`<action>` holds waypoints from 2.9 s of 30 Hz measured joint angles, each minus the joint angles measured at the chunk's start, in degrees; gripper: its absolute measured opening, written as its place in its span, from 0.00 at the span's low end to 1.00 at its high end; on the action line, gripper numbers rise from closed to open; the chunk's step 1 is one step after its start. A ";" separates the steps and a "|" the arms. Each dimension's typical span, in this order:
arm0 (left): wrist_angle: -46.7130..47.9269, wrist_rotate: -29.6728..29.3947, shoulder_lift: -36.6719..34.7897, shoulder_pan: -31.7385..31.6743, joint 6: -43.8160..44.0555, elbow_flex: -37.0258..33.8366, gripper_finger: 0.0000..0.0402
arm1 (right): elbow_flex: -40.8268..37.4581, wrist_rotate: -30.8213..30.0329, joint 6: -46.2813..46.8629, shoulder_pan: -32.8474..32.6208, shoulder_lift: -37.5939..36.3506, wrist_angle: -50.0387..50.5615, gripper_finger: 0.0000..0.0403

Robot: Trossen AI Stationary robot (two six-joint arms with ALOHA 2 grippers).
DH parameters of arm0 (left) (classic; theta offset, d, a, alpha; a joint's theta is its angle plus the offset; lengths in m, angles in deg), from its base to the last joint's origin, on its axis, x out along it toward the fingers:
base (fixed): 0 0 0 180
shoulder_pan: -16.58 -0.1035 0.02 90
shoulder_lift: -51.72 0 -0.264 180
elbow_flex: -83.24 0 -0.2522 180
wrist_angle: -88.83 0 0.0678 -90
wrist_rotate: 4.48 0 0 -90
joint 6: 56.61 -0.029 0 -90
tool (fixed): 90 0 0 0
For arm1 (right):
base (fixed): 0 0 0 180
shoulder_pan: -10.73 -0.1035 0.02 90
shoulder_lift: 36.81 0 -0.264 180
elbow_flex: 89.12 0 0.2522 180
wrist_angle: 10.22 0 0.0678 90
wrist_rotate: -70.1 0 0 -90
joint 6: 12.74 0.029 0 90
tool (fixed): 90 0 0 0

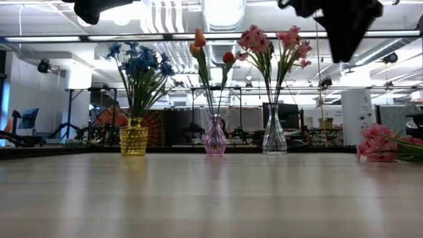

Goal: Sort flowers into vase by color
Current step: Put the pink flowers into the transparent vase

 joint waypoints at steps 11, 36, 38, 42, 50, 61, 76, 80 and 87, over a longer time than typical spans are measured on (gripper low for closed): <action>-0.05 -0.03 0.00 -0.01 0.11 0.00 0.56 | -23.39 10.76 11.62 0.13 -15.29 -14.33 0.52; -0.33 -2.42 -0.02 -0.44 -1.14 0.00 0.56 | -45.01 22.72 17.33 0.02 -13.69 -27.31 0.52; -0.33 -2.48 -0.02 -0.44 -1.47 0.00 0.56 | -46.38 23.83 17.35 0.02 -13.48 -29.04 0.52; -0.33 -2.50 -0.02 -0.44 -1.62 0.00 0.56 | -48.12 25.72 17.70 0.02 -13.35 -29.38 0.52; -0.34 -2.53 -0.02 -0.44 -2.08 0.00 0.56 | -48.31 25.36 17.61 0.02 -13.43 -30.06 0.64; -0.33 -2.53 -0.02 -0.74 -2.08 0.00 0.56 | -50.98 25.50 17.63 0.04 -13.77 -34.93 0.64; -0.31 -2.54 -0.02 -0.81 -2.08 0.00 0.56 | -50.98 25.39 18.75 0.02 -13.81 -37.55 0.25; -0.31 -2.52 -0.02 -0.81 -2.08 0.00 0.56 | -50.98 25.29 18.77 0.02 -13.81 -37.92 0.18; -0.31 -2.54 -0.02 -0.79 -2.08 0.00 0.56 | -50.65 24.80 18.03 0.00 -13.98 -37.77 0.10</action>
